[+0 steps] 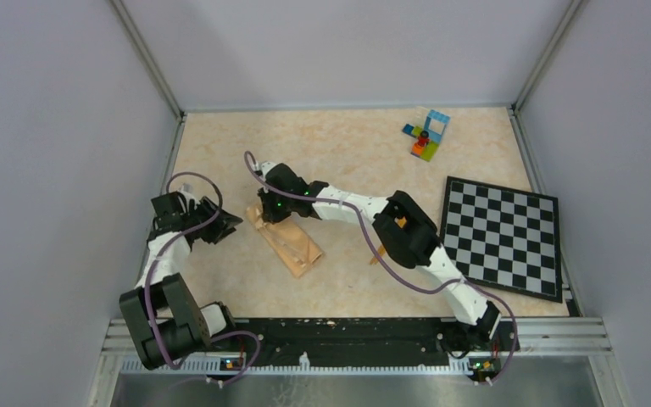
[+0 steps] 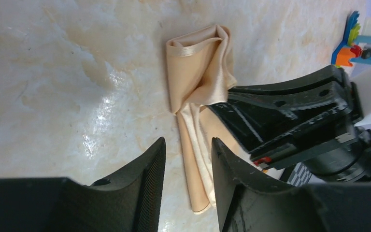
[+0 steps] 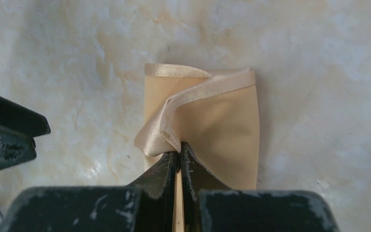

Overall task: Fold the napkin into a case and place the utensils inside
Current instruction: Stuff the top corner of the smaller-rectangle-folded napkin at the center of the board.

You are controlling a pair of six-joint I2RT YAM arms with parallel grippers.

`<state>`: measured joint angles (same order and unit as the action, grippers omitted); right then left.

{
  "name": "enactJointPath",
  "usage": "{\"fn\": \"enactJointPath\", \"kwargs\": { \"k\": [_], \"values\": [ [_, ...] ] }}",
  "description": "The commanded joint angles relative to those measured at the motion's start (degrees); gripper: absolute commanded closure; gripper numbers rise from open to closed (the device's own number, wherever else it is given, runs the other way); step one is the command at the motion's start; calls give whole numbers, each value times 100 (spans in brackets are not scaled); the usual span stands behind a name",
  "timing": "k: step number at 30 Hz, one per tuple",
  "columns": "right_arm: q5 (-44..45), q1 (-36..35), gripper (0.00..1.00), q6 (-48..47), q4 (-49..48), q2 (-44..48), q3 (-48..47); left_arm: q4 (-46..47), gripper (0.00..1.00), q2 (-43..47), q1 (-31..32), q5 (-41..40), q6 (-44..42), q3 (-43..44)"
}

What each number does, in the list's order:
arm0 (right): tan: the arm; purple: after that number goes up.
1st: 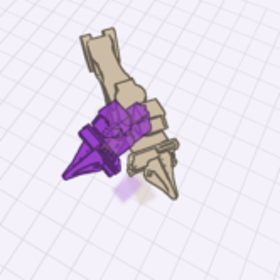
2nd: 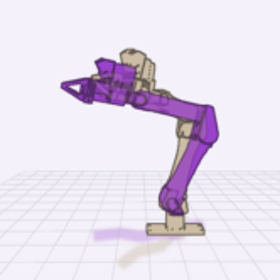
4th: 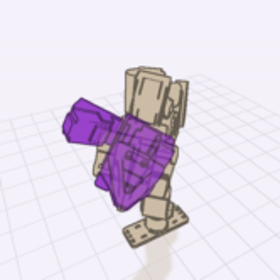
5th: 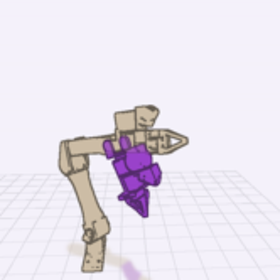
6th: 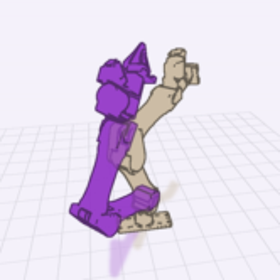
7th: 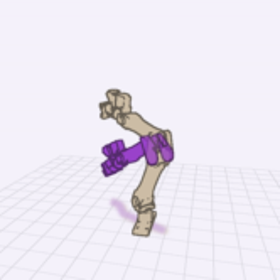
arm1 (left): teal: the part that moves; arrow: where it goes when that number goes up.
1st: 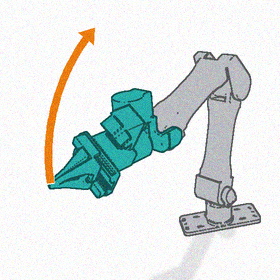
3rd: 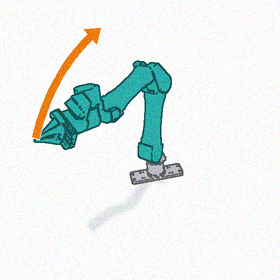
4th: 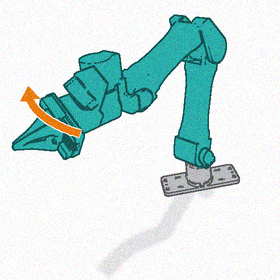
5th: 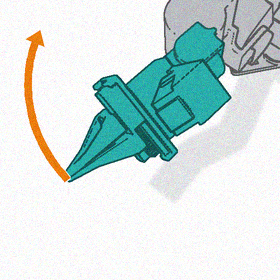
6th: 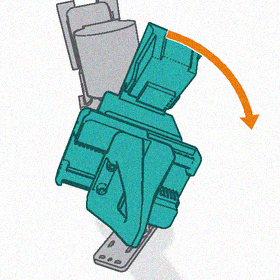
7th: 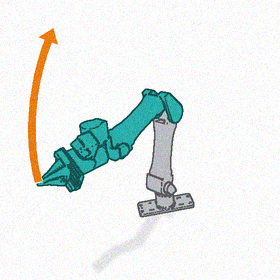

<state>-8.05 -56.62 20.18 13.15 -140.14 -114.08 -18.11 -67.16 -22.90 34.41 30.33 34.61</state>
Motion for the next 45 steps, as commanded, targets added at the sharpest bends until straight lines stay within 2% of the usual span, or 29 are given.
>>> {"fn": "enactJointPath", "kwargs": {
  "k": [1, 5, 10, 12, 15, 16, 20, 29, 34, 40, 45],
  "values": [
    [-408, 268, 100, 130, -349, 801, 405, 348, 57, -316, 62, 219, -532, 393],
    [-513, 378, 100, 204, -458, 958, 585, 208, 61, -873, 672, -168, -831, 821],
    [-600, 430, 100, 411, -605, 1041, 693, 229, 62, -1330, 1444, -929, -750, 1150],
    [-601, 441, 100, 465, -675, 1066, 734, 356, 62, -1375, 1557, -1112, -528, 1138],
    [-697, 457, 100, 503, -710, 1008, 685, 713, 66, -1306, 1566, -981, -85, 885],
    [-730, 457, 100, 490, -715, 968, 664, 750, 69, -1249, 1561, -1046, 41, 807],
    [-765, 427, 100, 295, -486, 678, 370, 301, 67, -1019, 1427, -1648, 335, 835],
    [-150, 80, 67, -307, -335, 503, 204, -159, 64, -339, 743, -1484, 136, 808],
    [505, -197, 56, -741, -12, 416, -31, -264, 64, -306, 441, -1382, -49, 729],
    [1341, -420, 54, -1070, 152, 299, -139, -236, 64, -351, 281, -1300, -119, 631],
    [1648, -494, 53, -1122, 185, 231, -126, -200, 63, -388, 17, -1169, -113, 554]
  ]
}}
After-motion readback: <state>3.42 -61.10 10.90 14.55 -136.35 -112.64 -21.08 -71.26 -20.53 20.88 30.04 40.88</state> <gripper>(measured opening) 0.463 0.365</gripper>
